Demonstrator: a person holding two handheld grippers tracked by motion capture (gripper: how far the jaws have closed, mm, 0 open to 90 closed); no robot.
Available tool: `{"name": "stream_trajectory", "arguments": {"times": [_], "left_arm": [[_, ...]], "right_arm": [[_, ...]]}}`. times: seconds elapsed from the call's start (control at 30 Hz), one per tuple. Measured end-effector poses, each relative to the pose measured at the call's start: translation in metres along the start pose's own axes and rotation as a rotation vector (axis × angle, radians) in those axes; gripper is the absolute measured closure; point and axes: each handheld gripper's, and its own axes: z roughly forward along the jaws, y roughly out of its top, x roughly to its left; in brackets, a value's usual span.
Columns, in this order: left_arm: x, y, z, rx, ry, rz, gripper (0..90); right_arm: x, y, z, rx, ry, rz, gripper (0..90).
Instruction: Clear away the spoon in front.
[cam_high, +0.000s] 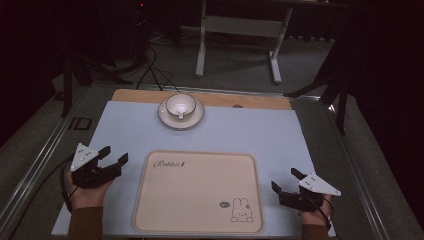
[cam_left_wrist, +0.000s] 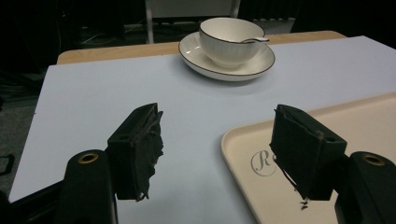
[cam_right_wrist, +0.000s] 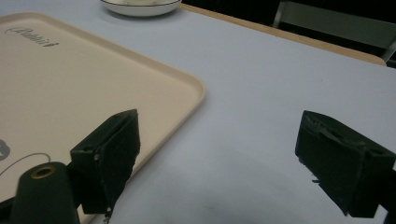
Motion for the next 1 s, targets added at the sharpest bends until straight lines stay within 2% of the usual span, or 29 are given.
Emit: {"name": "stream_trajectory", "arguments": {"times": [0.3, 0.67, 1.0], "left_arm": [[-0.003, 0.007, 0.009, 0.007, -0.011, 0.014, 32.1], [-0.014, 0.016, 0.025, 0.01, -0.028, 0.038, 31.7], [-0.017, 0.025, 0.036, 0.013, -0.028, 0.047, 30.9]], "right_arm": [[0.001, 0.0, 0.001, 0.001, 0.002, -0.004, 13.6], [0.001, 0.0, 0.0, 0.0, 0.003, -0.001, 13.6], [0.001, 0.0, 0.001, -0.001, 0.003, -0.003, 13.6]]}}
